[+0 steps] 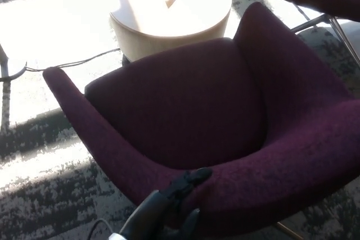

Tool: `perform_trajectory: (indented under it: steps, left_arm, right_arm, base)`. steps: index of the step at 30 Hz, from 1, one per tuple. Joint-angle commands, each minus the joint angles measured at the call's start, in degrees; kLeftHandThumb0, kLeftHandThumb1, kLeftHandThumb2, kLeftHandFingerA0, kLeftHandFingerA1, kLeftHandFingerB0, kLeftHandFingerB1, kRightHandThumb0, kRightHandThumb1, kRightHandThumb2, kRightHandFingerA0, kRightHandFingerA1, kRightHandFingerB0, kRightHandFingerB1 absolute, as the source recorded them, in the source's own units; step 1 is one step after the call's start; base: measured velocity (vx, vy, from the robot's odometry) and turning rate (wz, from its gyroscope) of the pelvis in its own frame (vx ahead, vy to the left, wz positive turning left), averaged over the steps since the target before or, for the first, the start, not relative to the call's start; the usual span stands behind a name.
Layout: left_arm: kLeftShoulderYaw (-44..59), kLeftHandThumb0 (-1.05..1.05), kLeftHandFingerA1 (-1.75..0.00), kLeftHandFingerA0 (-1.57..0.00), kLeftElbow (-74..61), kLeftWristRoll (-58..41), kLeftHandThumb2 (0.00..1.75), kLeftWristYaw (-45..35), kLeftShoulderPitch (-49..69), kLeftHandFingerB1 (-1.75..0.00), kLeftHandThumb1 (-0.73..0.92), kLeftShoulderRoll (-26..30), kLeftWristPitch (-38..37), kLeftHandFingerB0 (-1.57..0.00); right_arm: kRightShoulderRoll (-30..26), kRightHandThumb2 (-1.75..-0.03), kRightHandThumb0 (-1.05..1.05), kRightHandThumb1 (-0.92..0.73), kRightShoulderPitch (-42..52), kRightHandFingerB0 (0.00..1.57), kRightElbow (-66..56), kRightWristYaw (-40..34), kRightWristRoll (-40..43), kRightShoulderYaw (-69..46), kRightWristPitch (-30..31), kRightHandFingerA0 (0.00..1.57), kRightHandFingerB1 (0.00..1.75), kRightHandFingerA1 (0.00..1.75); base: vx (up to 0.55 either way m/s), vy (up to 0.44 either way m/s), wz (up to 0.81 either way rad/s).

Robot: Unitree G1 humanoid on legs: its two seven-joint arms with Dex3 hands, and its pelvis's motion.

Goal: The robot stands in front of a sofa and uses its left hand to push the left side of the sofa

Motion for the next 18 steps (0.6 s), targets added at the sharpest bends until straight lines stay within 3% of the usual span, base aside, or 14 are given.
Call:
perform_trajectory:
  steps: [1, 6, 7, 8, 14, 15, 18]
  left_arm:
    - [-3.3, -0.87, -0.28, 0.0, 3.6, 3.3, 1.2, -3.0, -1.5, -0.21, 0.79, -2.6, 5.7, 0.0]
    - [-5.5, -0.95, -0.27, -0.06, 5.3, 4.3, 1.21, -4.1, -3.7, -0.2, 0.83, -4.7, 6.2, -0.07]
    - [-5.8, -0.88, -0.31, 0.0, 5.3, 4.4, 1.18, -3.9, -3.8, -0.25, 0.76, -5.1, 6.4, -0.11]
    - [-6.2, -0.89, -0.29, -0.06, 5.0, 4.5, 1.11, -3.5, -3.7, -0.24, 0.74, -5.8, 7.4, -0.05]
    - [-8.5, -0.92, -0.38, -0.06, 4.8, 6.1, 1.17, -3.0, -4.7, -0.3, 0.76, -8.0, 6.9, -0.06]
    - [-8.9, -0.91, -0.4, -0.06, 5.5, 6.7, 1.17, -2.8, -5.3, -0.31, 0.76, -8.2, 6.4, -0.06]
    - [-9.8, -0.81, -0.41, 0.0, 5.0, 8.1, 1.17, -2.1, -6.0, -0.34, 0.71, -8.0, 6.8, 0.0]
  right_arm:
    - [-0.5, -1.02, -0.61, -0.65, 0.1, 0.24, 0.0, 0.0, 0.2, -0.2, 0.6, 0.39, 0.47, 0.57]
    - [-0.7, -1.03, -0.6, -0.65, -0.1, 0.22, 0.1, -1.2, -0.9, 0.6, 0.5, 0.39, 0.47, 0.57]
    - [-0.7, -1.03, -0.62, -0.66, -0.1, 0.22, 0.1, -1.1, -0.9, 0.6, 0.5, 0.38, 0.47, 0.57]
    - [-0.7, -1.04, -0.61, -0.65, 0.0, 0.21, 0.0, -0.9, -0.7, 0.6, 0.6, 0.38, 0.46, 0.57]
    - [-1.0, -1.04, -0.61, -0.65, 0.0, 0.19, -0.1, -0.9, -1.2, 0.9, 0.6, 0.38, 0.45, 0.56]
    - [-1.1, -0.68, -0.69, -0.77, -0.1, 0.32, -0.2, -1.1, -1.2, 1.0, 0.6, 0.41, 0.35, 0.4]
    - [-0.7, -0.65, -0.63, -0.82, -0.2, 0.34, -0.3, 0.1, 0.0, 0.1, 0.8, 0.46, 0.34, 0.41]
  base:
    - [0.0, 0.0, 0.0]
    - [0.0, 0.0, 0.0]
    - [0.0, 0.0, 0.0]
    - [0.0, 0.0, 0.0]
    - [0.0, 0.0, 0.0]
    - [0.0, 0.0, 0.0]
    - [0.0, 0.0, 0.0]
